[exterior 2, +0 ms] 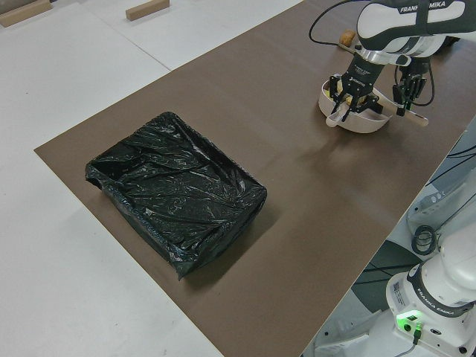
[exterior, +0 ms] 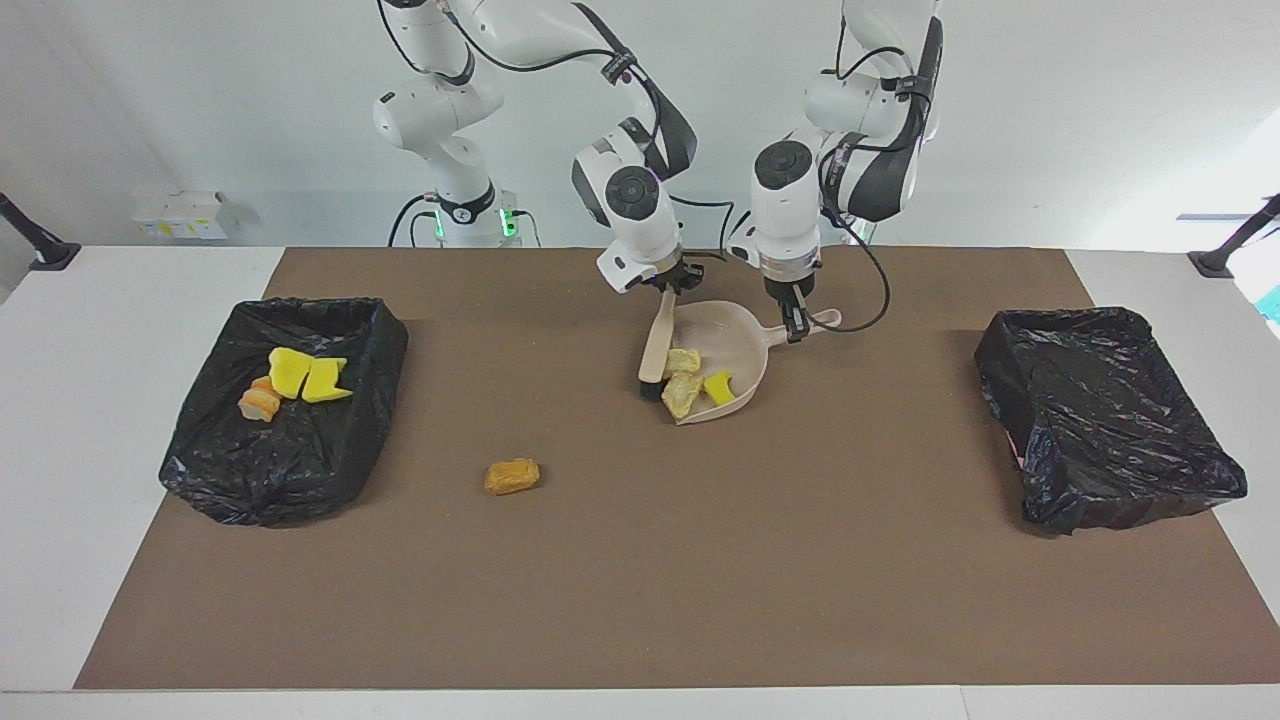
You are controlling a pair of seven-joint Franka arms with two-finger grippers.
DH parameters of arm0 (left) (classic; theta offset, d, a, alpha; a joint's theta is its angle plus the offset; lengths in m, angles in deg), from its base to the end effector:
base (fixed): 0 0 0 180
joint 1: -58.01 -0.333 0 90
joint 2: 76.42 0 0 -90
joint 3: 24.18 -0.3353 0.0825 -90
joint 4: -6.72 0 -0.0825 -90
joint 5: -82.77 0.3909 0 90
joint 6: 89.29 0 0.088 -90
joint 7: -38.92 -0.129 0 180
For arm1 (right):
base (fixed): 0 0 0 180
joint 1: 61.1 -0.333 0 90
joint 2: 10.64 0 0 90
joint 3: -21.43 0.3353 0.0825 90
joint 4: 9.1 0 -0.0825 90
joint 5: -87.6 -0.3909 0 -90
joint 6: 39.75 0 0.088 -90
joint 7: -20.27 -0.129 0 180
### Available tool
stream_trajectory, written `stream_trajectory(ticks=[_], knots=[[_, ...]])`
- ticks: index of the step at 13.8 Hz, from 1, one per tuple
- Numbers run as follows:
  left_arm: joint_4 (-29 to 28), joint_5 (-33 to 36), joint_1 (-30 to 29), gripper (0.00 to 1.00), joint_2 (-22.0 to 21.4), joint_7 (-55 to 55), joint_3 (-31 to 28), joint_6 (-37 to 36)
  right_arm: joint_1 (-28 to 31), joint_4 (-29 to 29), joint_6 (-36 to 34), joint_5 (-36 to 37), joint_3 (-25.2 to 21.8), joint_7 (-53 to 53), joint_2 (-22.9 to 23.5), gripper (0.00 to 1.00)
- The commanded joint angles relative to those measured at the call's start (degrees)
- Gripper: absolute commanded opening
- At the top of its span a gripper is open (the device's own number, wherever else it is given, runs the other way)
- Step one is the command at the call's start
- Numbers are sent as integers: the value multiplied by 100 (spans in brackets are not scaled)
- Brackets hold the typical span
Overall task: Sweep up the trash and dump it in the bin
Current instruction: 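Push the crumbs into the dustpan with the right gripper's brush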
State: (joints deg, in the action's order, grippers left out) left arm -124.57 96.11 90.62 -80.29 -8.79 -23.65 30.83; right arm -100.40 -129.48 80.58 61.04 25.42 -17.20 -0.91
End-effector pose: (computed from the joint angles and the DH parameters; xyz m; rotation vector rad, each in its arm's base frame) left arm 0.4207 -0.2561 0.3634 -2.1216 2.0595 0.2233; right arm 0.3870 0.4051 0.3247 -2.8906 0.2466 0.5605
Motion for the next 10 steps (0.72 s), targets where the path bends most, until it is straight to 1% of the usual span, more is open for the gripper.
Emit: stream_trajectory(ticks=[1,3,4,6,8,10], knots=[[-160,55,0,0,-78,166,-10,205,123,268,-517,-139,40,625,-41,0],[-160,46,0,0,-78,349,-10,205,281,383,-1071,-104,-30,872,-260,0],[-168,37,0,0,-87,524,-1,205,465,383,-1291,-16,-30,1082,-400,0],[-168,37,0,0,-87,675,-1,205,747,383,-1652,404,-21,1408,-603,0],[-168,28,0,0,-87,737,-1,213,976,392,-1776,861,-30,1453,-700,0],[-160,-94,0,0,-70,1296,-10,257,1300,436,-1777,1362,-30,1479,-657,0]])
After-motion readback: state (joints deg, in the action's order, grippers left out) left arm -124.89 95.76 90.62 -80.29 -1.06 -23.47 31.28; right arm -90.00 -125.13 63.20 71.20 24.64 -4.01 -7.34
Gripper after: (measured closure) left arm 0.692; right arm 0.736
